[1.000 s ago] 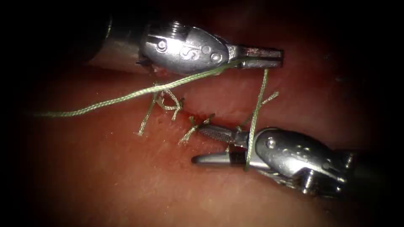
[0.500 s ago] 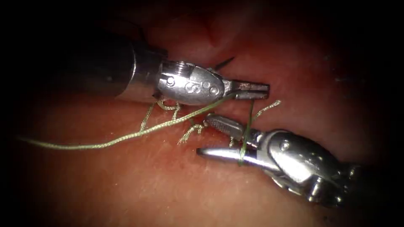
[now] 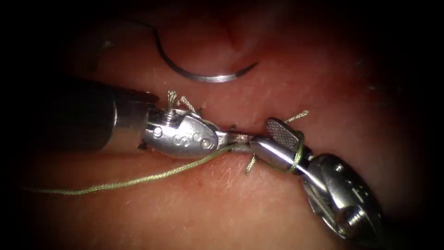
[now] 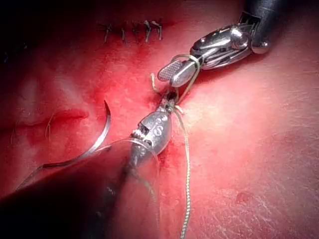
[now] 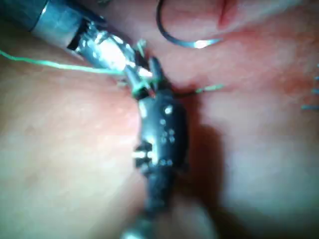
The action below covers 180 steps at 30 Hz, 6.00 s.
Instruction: Wound Closure
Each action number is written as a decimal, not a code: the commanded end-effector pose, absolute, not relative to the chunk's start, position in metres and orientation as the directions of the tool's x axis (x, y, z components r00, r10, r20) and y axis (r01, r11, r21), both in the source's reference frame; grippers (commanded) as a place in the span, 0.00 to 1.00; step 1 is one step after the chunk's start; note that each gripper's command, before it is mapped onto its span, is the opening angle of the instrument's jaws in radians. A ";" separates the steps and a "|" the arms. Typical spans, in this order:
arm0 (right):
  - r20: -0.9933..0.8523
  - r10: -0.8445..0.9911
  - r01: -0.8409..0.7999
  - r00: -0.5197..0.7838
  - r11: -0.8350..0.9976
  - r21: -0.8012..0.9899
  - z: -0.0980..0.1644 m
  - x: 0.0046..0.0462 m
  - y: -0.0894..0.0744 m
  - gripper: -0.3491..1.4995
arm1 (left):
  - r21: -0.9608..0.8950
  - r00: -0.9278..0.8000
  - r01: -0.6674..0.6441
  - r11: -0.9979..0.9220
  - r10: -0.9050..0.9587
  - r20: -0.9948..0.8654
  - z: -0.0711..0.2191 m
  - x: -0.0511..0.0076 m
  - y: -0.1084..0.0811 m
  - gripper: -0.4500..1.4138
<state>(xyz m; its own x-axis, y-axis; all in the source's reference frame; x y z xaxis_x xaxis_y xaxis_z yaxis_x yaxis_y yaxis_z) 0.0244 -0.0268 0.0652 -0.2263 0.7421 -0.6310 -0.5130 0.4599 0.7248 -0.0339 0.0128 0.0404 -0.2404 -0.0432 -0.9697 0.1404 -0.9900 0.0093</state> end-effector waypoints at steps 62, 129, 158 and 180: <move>0.020 0.907 -0.511 -0.420 -0.255 0.821 0.076 0.0255 -0.027 0.30 | -0.003 -0.225 0.150 -0.989 -0.031 -0.974 0.036 -0.0357 0.010 0.00; -0.304 0.947 -0.628 -0.103 0.175 0.759 0.065 0.0299 -0.033 0.00 | -0.048 -0.367 0.058 -0.997 0.023 -0.930 0.055 -0.0417 0.033 0.00; -0.217 0.975 -0.577 0.056 0.209 0.789 0.065 0.0324 -0.036 0.00 | -0.014 -0.382 0.014 -1.000 0.008 -0.924 0.058 -0.0421 0.033 0.00; -0.708 0.682 -0.385 0.184 0.713 0.586 0.061 0.0307 -0.035 0.50 | -0.060 -0.336 0.020 -0.998 0.050 -0.941 0.051 -0.0401 0.032 0.00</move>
<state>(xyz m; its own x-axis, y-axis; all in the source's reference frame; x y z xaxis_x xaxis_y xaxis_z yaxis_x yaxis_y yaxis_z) 0.0305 -0.0351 0.0595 0.2049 0.6414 -0.7393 -0.3671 0.7506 0.5494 -0.0393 0.0312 0.0500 -0.3335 0.0663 -0.9404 0.0126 -0.9971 -0.0747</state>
